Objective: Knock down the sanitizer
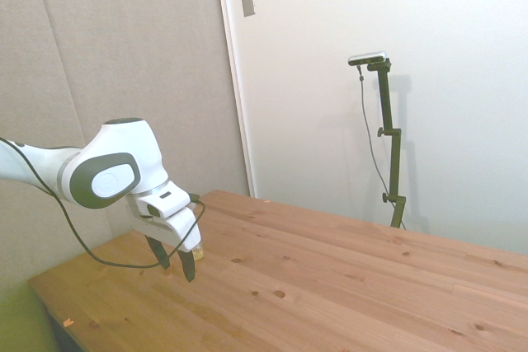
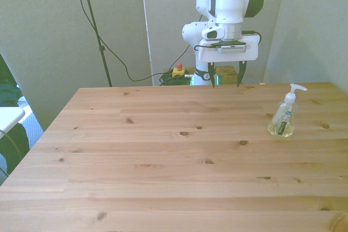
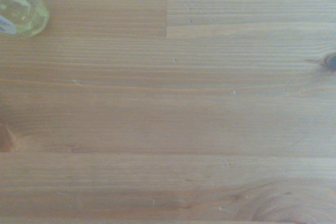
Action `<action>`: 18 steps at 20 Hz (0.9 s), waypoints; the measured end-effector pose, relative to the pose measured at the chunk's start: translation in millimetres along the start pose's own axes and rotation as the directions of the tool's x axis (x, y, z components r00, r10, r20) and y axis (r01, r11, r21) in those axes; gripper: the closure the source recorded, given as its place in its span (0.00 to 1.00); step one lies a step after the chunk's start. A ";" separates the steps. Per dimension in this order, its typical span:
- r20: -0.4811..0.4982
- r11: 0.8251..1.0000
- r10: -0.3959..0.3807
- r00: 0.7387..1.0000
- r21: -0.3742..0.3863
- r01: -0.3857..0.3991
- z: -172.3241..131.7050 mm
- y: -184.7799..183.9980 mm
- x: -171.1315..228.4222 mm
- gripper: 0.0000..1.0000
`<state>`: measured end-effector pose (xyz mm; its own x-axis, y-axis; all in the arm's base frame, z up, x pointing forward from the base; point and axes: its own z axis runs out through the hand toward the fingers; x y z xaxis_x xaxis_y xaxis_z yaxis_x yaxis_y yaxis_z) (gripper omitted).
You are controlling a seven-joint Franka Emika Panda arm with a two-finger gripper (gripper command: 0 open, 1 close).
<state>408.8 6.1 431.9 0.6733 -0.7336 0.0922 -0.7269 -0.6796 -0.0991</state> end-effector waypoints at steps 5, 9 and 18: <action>0.002 1.000 -0.013 1.000 -0.007 0.013 2.7 -8.2 -5.0 0.00; -0.007 1.000 -0.019 1.000 -0.014 0.018 2.4 -35.7 -15.3 0.00; -0.018 0.999 -0.016 1.000 -0.044 0.015 17.3 -107.5 -18.0 1.00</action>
<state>477.2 92.3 423.8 0.6822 -0.7225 0.1120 -0.7218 -0.6900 -0.0545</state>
